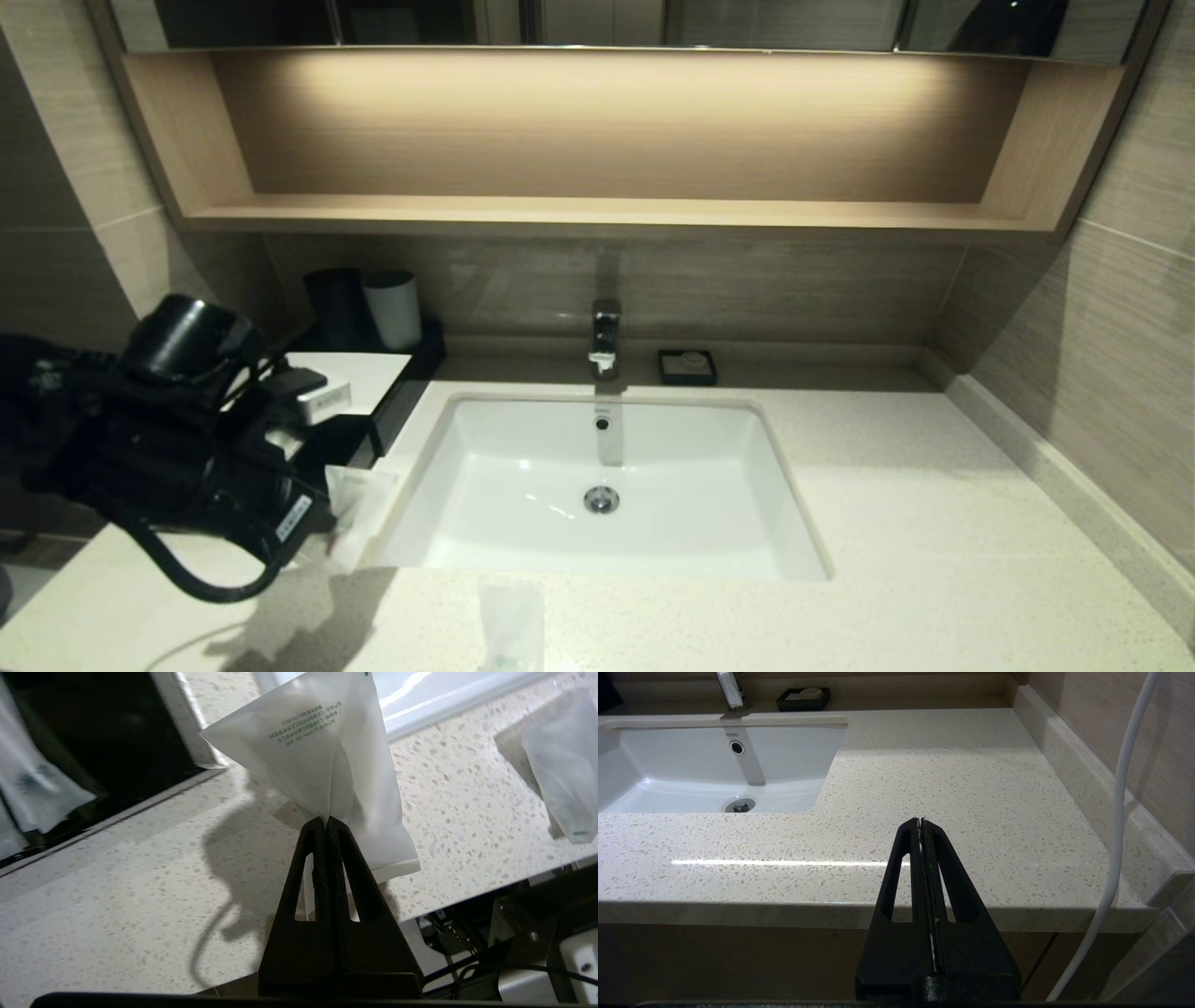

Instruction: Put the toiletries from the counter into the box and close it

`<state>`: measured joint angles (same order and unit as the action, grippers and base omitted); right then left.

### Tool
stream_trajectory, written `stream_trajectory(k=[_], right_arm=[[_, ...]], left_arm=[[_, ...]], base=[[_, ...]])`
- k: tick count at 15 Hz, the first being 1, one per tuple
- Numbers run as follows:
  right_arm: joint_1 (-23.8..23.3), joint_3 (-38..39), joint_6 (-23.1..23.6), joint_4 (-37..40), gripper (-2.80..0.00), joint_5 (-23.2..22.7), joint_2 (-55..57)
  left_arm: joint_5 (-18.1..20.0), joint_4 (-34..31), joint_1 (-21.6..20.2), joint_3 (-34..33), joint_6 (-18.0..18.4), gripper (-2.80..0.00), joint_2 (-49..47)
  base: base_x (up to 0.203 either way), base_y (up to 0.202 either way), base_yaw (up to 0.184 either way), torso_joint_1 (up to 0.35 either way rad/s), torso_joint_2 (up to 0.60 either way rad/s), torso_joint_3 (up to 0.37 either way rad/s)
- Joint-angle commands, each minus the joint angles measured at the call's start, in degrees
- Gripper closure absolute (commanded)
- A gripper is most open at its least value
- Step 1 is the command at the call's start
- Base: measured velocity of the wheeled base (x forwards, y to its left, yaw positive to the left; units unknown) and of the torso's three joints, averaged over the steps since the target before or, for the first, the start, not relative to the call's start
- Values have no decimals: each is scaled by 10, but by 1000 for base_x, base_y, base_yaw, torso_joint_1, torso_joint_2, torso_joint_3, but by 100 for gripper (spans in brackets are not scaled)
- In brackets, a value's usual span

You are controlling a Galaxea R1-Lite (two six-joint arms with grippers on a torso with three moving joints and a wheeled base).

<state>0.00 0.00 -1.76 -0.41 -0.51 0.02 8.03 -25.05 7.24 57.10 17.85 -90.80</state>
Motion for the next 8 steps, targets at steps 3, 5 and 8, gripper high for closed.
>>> stream_trajectory(k=[3, 5, 8], right_arm=[[0, 0, 0, 1, 0, 0, 1], [0, 0, 0, 0, 0, 0, 1], [0, 0, 0, 0, 0, 0, 1]], left_arm=[[-12, -11, -110, 91, -20, 0, -59], [-16, -11, -143, 120, -22, 0, -93], [-15, -10, -151, 144, -25, 0, -121]], base=[[0, 0, 0, 0, 0, 0], [0, 0, 0, 0, 0, 0], [0, 0, 0, 0, 0, 0]])
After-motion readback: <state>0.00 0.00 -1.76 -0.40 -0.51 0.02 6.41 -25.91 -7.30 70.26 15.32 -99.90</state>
